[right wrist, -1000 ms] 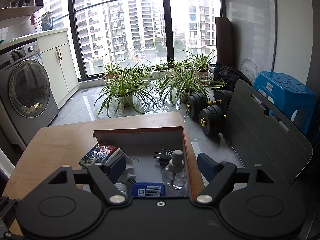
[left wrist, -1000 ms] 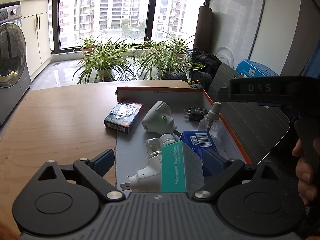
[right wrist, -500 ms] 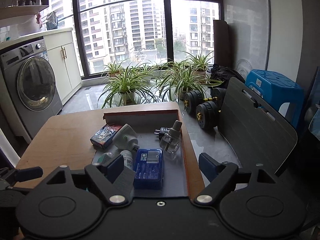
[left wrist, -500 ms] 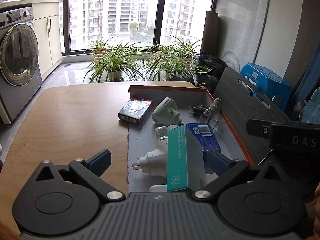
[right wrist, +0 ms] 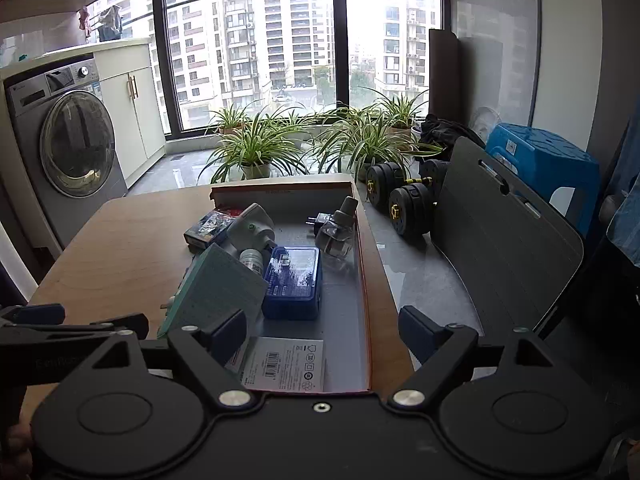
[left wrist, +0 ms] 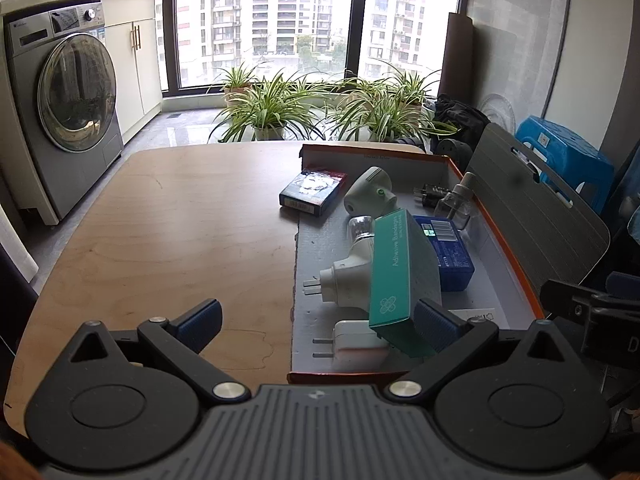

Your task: Organize rigid objects

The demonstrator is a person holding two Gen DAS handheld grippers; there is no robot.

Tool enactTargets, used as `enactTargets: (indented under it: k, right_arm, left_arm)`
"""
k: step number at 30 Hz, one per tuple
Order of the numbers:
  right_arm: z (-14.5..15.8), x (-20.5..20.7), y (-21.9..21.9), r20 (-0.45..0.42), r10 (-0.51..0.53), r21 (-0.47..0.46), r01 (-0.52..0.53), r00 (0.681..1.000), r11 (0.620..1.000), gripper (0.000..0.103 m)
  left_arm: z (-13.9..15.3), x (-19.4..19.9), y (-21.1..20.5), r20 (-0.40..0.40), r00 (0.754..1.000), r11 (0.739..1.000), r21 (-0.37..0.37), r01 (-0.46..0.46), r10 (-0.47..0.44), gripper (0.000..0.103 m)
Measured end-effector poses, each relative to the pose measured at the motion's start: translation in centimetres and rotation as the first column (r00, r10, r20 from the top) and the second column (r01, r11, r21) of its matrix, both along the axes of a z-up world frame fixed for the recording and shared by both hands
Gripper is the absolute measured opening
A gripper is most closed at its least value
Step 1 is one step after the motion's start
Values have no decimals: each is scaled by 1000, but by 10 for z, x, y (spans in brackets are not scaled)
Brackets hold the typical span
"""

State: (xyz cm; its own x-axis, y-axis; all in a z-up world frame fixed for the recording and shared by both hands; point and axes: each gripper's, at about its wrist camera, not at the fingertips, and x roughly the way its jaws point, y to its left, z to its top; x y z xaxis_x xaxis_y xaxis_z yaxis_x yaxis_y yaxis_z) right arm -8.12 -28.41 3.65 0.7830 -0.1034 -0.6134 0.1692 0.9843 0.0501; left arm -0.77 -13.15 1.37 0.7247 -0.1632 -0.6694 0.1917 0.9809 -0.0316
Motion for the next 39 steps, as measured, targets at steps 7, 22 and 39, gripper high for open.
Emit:
enactTargets:
  k: [7, 22, 39]
  right_arm:
    - [-11, -3, -4, -26, 5, 10, -5, 1000, 1000, 98]
    - [-30, 0, -12, -82, 17, 36, -14, 996, 999, 98]
    - [-39, 11, -7, -115, 37, 48, -31, 993, 998, 98]
  left_arm:
    - [-6, -2, -5, -12, 1000, 1000, 22, 6, -5, 103]
    - [-16, 2, -16, -30, 999, 998, 57, 26, -25, 103]
    - [-25, 8, -16, -71, 996, 997, 54, 49, -45, 103]
